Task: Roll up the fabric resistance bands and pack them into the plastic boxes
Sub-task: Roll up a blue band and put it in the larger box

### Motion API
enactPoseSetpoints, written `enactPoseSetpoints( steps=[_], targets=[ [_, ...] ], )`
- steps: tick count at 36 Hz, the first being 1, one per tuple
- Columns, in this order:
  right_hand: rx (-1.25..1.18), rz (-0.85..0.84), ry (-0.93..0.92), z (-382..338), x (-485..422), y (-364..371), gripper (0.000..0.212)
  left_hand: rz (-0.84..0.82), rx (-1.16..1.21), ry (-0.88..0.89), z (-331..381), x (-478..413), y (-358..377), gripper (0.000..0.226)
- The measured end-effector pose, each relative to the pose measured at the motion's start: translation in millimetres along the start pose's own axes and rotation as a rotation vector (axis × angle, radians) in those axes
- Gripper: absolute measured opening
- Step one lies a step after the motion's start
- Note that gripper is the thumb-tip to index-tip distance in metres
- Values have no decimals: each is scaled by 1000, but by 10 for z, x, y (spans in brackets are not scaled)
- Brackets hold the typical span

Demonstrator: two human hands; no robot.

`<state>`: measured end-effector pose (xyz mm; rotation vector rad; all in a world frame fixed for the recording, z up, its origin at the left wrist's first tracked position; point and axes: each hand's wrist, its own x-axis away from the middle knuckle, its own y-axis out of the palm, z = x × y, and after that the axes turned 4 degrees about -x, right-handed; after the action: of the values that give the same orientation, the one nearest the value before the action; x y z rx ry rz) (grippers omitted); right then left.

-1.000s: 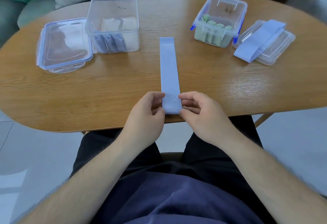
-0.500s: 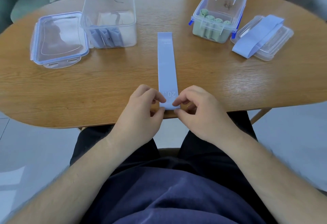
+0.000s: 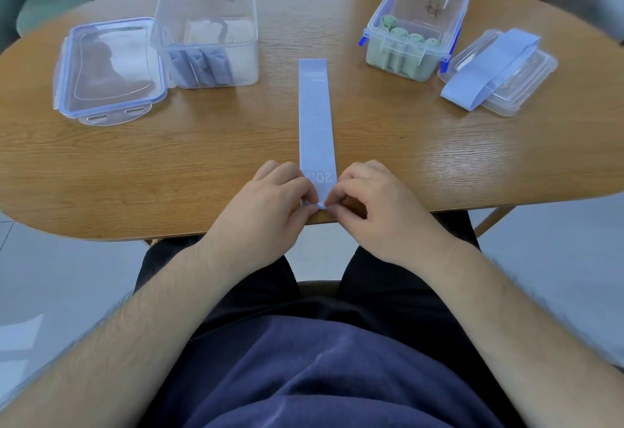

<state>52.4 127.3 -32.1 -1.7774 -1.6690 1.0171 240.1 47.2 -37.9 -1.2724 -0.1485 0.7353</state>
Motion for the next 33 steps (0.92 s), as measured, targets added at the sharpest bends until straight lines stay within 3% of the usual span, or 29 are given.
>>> enactPoseSetpoints(
  steps=[7, 15, 27, 33],
  targets=[
    [18, -3, -32, 11, -36, -3, 8, 13, -6, 37, -62, -71, 6, 17],
    [21, 54, -59, 31, -56, 54, 8, 65, 11, 26, -41, -89, 54, 4],
    [49, 0, -153, 54, -36, -45, 6, 19, -19, 122, -66, -75, -33, 12],
    [27, -22, -110, 68, -60, -44, 6, 6, 6, 149, -121, -68, -51, 13]
  ],
)
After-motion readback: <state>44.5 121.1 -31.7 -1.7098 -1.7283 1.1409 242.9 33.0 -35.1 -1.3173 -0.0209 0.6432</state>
